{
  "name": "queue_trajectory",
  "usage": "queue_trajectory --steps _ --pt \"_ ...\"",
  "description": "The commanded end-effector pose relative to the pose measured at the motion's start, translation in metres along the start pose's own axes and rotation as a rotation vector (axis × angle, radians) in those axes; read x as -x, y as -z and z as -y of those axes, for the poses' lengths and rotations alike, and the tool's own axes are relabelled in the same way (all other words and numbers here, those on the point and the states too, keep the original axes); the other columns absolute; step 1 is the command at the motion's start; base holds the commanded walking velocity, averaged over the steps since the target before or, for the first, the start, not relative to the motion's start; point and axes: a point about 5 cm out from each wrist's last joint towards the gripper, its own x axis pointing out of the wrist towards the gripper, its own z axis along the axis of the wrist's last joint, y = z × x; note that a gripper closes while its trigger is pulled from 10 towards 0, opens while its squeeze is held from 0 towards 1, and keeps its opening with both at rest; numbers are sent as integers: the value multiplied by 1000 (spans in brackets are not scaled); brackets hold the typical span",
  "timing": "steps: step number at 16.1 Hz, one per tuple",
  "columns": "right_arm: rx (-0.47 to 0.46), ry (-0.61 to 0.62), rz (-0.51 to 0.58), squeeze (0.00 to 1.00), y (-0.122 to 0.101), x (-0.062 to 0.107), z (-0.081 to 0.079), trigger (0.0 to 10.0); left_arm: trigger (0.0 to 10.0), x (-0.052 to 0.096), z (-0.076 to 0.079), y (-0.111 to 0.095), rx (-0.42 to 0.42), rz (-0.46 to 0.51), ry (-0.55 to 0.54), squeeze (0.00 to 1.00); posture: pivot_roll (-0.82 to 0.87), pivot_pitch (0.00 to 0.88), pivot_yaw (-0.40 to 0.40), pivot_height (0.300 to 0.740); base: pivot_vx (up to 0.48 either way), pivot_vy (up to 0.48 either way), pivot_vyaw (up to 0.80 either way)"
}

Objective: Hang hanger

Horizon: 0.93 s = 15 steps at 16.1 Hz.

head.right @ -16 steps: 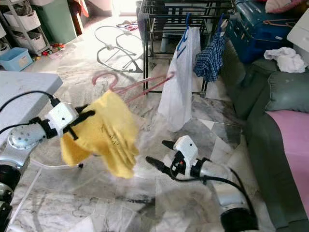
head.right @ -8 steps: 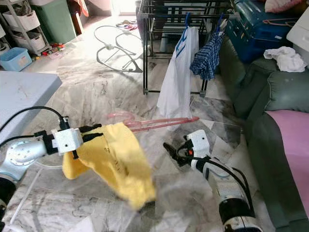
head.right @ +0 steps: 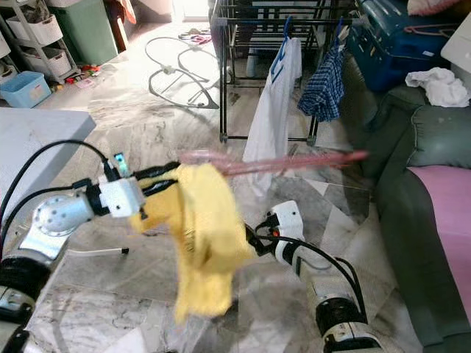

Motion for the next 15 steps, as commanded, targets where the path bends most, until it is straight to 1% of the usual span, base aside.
queue_trajectory --steps 1,2,3,5,8,9,10,12,15 --pt "-11 -6 4 0 -2 -3 -2 10000 0 -8 -13 -12 -24 66 -59 0 -81 87 47 740 0 0 0" --pt "-14 -10 4 0 -3 -5 -3 10000 0 -14 -11 -17 -11 92 -62 0 -82 86 46 740 0 0 0" --pt "-16 -10 6 0 -4 -6 -3 10000 0 -17 -8 -18 -8 97 -59 0 -83 85 47 740 0 0 0" --pt "-24 -25 16 0 -7 -8 -5 10000 0 -19 -4 -17 3 94 -65 0 -87 84 47 740 0 0 0" --pt "-42 -125 11 0 -4 -6 -12 10000 0 -20 -3 -13 15 66 -79 0 -92 85 43 740 0 0 0" --pt "-47 -137 11 0 -3 -5 -13 10000 0 -20 -3 -12 16 60 -82 0 -92 85 43 740 0 0 0" --pt "-40 -114 -22 0 3 -4 -11 10000 0 -25 -9 -18 22 91 -127 0 -93 84 41 740 0 0 0" --pt "-48 -103 -46 0 7 -4 -11 10000 0 -30 -12 -26 21 126 -139 0 -91 84 41 740 0 0 0" --pt "-63 -96 -70 0 10 -11 -18 10000 0 -41 -25 -47 38 218 -189 0 -80 82 41 740 0 0 0"
